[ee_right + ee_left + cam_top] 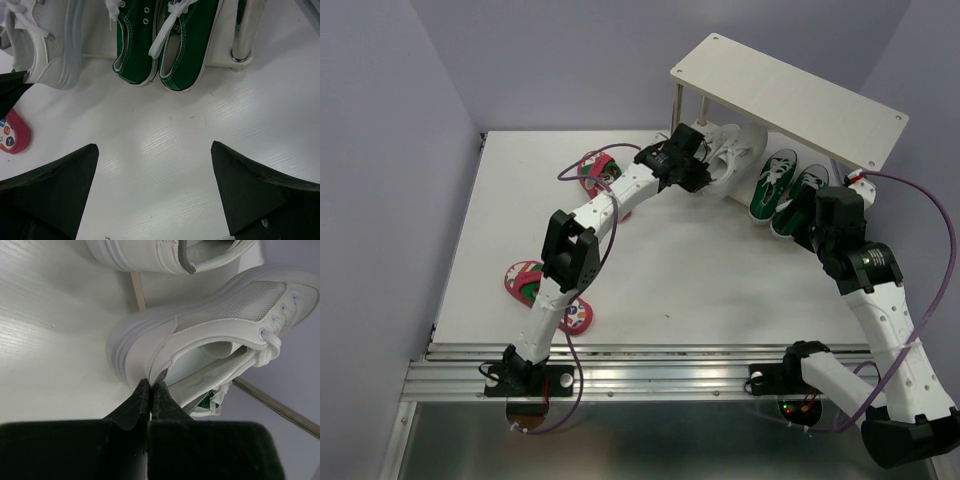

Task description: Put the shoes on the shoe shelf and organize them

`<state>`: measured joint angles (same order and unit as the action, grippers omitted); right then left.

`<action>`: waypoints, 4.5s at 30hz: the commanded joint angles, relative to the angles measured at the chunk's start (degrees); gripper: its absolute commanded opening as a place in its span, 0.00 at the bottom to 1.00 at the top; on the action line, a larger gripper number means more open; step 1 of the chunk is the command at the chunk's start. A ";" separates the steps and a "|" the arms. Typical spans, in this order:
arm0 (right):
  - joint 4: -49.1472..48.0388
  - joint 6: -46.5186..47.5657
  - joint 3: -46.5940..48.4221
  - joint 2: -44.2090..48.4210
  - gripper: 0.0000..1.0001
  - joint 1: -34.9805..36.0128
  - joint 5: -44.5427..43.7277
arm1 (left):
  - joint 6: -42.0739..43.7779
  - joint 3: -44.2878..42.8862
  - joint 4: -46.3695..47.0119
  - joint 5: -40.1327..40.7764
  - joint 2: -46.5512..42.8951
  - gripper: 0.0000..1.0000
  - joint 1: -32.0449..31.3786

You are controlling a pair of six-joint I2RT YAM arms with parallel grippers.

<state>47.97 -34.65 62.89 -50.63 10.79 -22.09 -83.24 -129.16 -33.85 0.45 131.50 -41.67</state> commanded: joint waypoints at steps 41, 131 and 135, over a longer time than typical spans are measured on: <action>-0.41 0.46 1.80 0.45 1.00 -0.42 -1.64 | 16.08 6.99 17.15 1.46 -15.20 0.79 0.45; -9.02 7.67 2.59 -5.18 1.00 -0.42 23.65 | 56.01 51.37 20.13 3.70 -27.17 0.00 8.46; -10.08 6.09 -0.92 -4.83 0.99 0.82 24.28 | 54.59 52.08 19.00 2.02 -27.61 0.17 5.73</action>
<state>41.95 -28.23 63.90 -56.40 10.92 -1.69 -26.09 -77.45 -16.40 5.58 108.47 -34.92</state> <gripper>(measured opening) 0.993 0.147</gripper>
